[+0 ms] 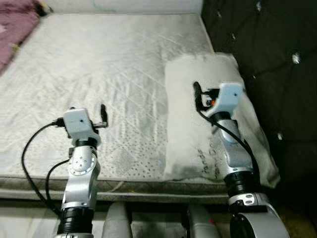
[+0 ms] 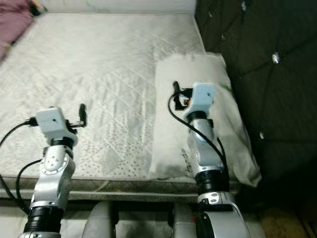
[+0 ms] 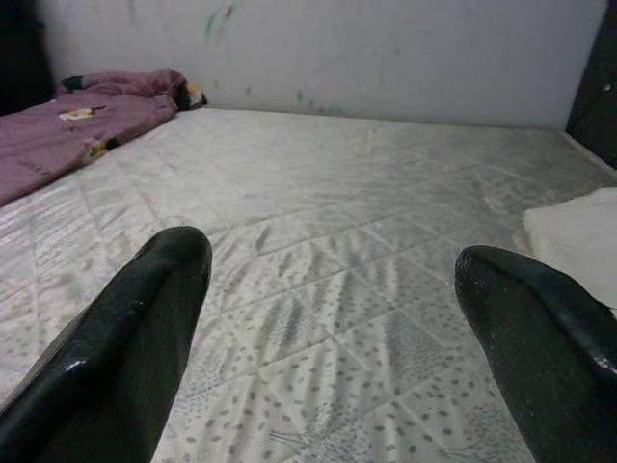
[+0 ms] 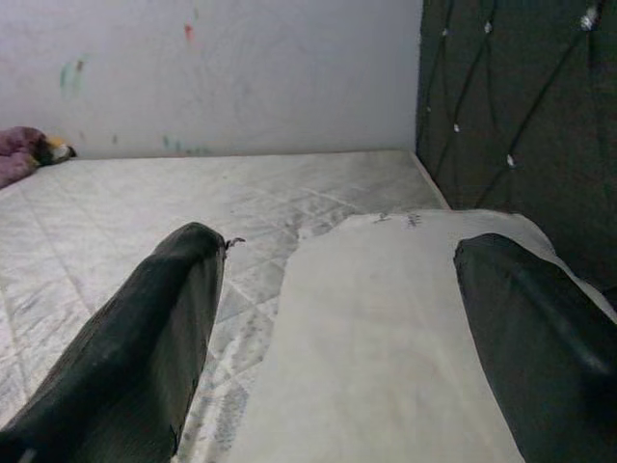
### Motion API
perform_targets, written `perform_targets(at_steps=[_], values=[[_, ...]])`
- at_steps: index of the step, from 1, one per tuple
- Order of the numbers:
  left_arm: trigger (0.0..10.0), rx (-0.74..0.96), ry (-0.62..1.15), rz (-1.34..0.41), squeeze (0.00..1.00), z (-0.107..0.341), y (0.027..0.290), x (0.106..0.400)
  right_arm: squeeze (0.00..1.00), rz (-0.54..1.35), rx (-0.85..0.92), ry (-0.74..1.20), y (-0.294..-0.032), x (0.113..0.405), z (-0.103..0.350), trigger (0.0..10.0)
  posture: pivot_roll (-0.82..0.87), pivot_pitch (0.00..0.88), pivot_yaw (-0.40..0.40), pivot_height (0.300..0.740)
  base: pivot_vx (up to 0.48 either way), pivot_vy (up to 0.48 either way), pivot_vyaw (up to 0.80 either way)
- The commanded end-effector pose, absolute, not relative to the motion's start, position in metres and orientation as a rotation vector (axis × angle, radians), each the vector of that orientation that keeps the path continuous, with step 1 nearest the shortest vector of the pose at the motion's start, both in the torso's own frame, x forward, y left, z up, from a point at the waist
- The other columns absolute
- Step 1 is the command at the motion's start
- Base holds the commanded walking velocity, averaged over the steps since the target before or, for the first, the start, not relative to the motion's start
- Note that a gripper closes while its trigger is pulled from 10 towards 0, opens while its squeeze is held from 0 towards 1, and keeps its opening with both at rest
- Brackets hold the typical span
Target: Clean up the room
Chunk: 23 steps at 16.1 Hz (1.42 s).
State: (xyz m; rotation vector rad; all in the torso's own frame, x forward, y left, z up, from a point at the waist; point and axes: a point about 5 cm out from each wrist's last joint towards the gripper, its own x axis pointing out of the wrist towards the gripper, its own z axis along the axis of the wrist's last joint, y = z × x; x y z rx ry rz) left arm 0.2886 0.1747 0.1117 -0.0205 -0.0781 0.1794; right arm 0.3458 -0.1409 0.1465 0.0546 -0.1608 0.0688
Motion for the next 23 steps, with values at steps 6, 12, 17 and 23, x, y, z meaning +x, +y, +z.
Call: perform_targets(at_steps=[6,12,17,23], values=[[10.0,-0.026,-0.064,0.183,0.0,0.109,0.173,0.284,0.0,0.057,0.052,-0.177,-0.144,0.343,0.149,10.0,-0.02,0.0,0.006,0.74,0.0,0.0,0.0],[10.0,-0.053,-0.022,0.195,0.0,0.108,0.166,0.279,0.0,0.04,0.037,-0.13,-0.148,0.334,0.136,10.0,-0.01,0.0,-0.006,0.74,0.0,0.0,0.0],[10.0,-0.12,-0.038,0.154,0.0,0.113,0.154,0.277,0.0,0.018,0.008,-0.073,-0.154,0.331,0.124,10.0,-0.02,0.0,-0.016,0.74,0.0,0.0,0.0],[10.0,-0.126,-0.024,0.143,0.0,0.11,0.156,0.273,0.0,0.008,0.032,-0.058,-0.149,0.328,0.122,10.0,-0.02,0.0,-0.025,0.74,0.0,0.0,0.0]])
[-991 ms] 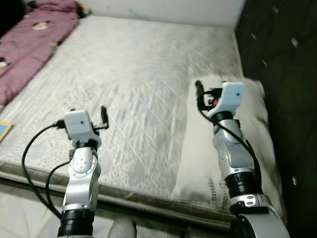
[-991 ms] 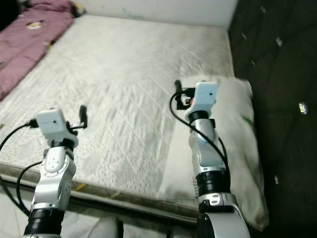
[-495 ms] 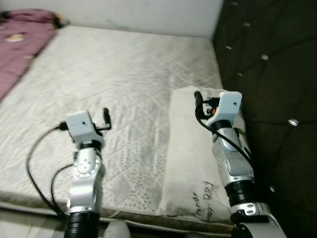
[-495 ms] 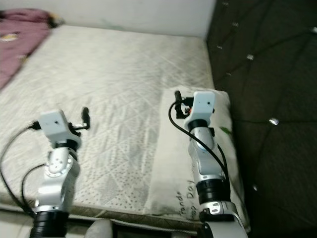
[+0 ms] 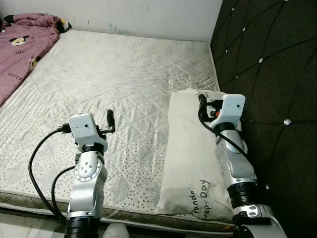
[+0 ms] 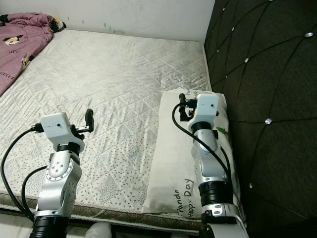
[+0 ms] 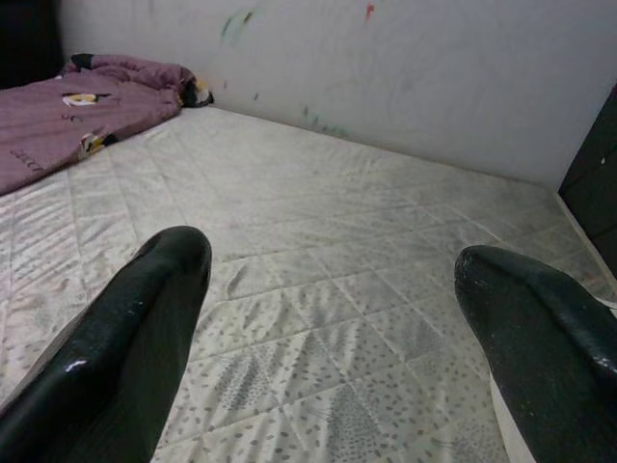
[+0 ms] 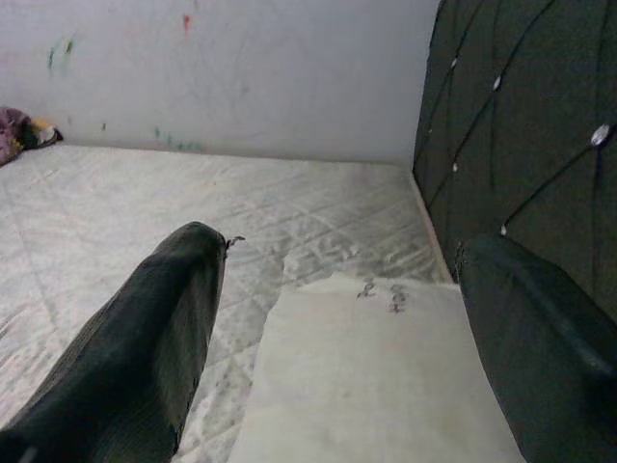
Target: Clean up the room
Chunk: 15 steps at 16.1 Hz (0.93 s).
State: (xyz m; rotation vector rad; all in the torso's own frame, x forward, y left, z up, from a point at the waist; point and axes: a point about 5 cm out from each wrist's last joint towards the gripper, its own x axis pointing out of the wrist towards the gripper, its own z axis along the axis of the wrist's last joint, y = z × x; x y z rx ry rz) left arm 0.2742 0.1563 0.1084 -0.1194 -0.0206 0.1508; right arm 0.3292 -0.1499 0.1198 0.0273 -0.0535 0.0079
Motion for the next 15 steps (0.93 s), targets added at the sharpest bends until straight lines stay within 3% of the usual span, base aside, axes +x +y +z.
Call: perform_targets(at_steps=[1,15], values=[[10.0,-0.126,-0.023,0.143,0.0,0.1105,0.1555,0.2731,0.0,0.011,0.032,-0.06,-0.1483,0.3278,0.1224,10.0,-0.02,0.0,-0.024,0.74,0.0,0.0,0.0],[10.0,-0.142,-0.014,0.129,0.0,0.1101,0.1515,0.2722,0.0,0.026,0.017,-0.061,-0.1464,0.3279,0.1249,10.0,-0.02,0.0,-0.025,0.74,0.0,0.0,0.08]])
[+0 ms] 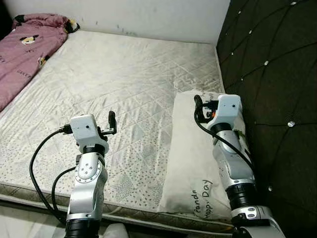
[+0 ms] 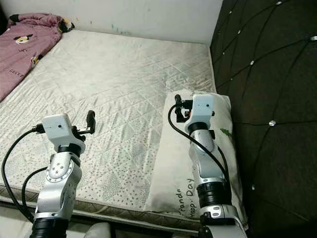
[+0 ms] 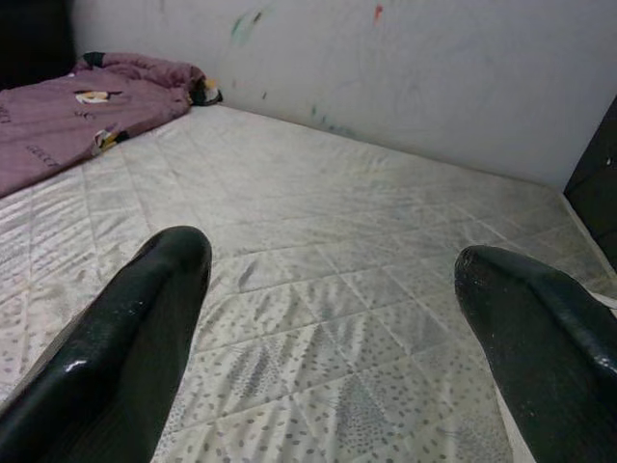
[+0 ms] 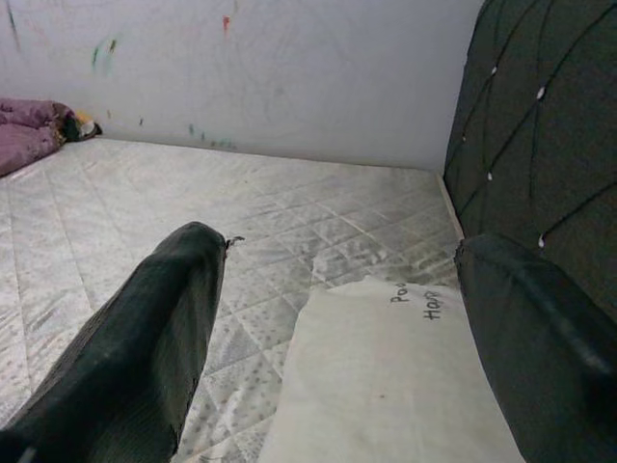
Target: Clean up the room
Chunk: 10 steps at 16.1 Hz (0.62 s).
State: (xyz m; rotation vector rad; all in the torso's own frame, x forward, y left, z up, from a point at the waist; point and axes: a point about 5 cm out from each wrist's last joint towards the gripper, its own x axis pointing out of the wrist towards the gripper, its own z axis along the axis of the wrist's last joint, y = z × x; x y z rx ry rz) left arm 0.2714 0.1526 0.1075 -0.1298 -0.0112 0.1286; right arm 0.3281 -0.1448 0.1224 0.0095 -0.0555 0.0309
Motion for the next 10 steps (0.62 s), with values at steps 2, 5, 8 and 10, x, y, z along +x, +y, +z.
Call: perform_targets(at_steps=[2,5,8,10], values=[[10.0,-0.144,-0.013,0.13,0.0,0.1101,0.1517,0.2727,0.0,0.025,0.019,-0.062,-0.1463,0.3285,0.1254,10.0,-0.02,0.0,-0.025,0.74,0.0,0.0,0.0],[10.0,-0.14,-0.011,0.133,0.0,0.1097,0.1521,0.2729,0.0,0.026,0.017,-0.064,-0.1464,0.3292,0.126,10.0,-0.02,0.0,-0.025,0.74,0.0,0.259,0.0],[10.0,-0.137,-0.01,0.135,0.0,0.1097,0.1527,0.2734,0.0,0.027,0.019,-0.065,-0.1455,0.3296,0.1264,10.0,-0.02,0.0,-0.024,0.74,0.0,0.279,0.0],[10.0,-0.136,-0.009,0.134,0.0,0.1098,0.153,0.2738,0.0,0.025,0.02,-0.065,-0.1453,0.3299,0.1266,10.0,-0.02,0.0,-0.024,0.74,0.0,0.356,0.0]])
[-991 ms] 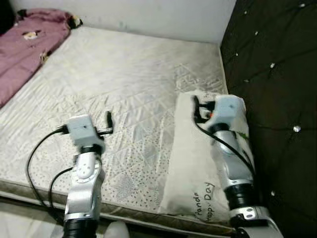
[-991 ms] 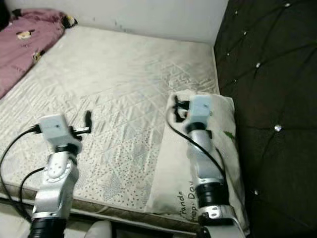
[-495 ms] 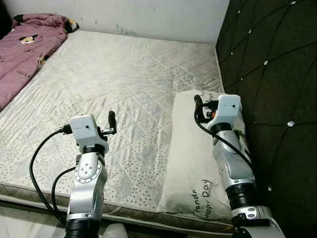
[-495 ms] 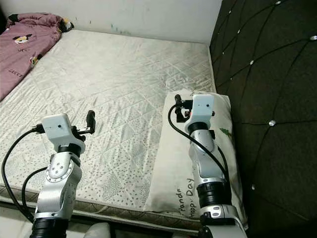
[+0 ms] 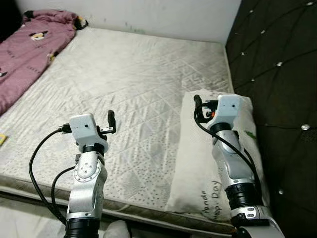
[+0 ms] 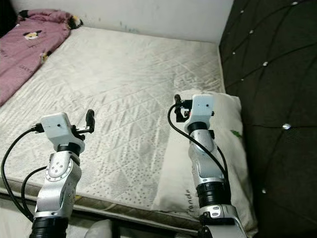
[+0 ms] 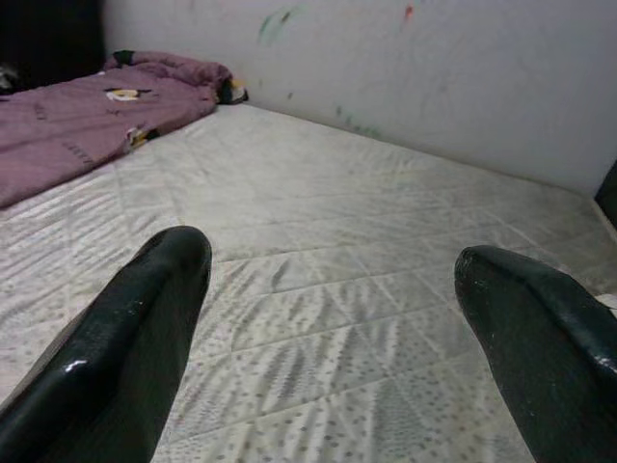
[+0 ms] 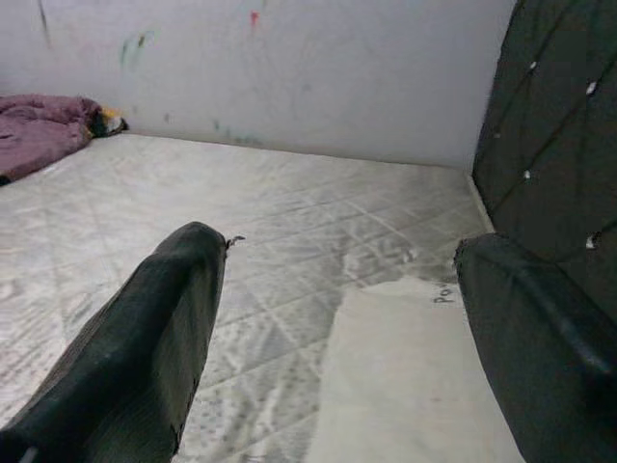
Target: Clean up the room
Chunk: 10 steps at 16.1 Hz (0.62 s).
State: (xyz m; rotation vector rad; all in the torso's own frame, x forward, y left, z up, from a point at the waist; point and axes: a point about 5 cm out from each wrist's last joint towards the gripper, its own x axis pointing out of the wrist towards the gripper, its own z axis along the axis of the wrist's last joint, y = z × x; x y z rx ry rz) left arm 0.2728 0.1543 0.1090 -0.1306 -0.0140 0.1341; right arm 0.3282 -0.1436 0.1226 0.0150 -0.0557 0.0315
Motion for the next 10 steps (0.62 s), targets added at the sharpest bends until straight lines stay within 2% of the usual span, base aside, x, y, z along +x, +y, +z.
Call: perform_targets(at_steps=[1,10], values=[[10.0,-0.136,-0.009,0.133,0.0,0.1098,0.1533,0.274,0.0,0.025,0.02,-0.066,-0.1452,0.3302,0.1268,10.0,-0.02,0.0,-0.023,0.74,0.0,0.48,0.0],[10.0,-0.131,-0.005,0.134,0.0,0.1098,0.1526,0.2757,0.0,0.022,0.018,-0.071,-0.1451,0.3319,0.1279,10.0,-0.02,0.0,-0.021,0.74,0.0,0.48,0.0]])
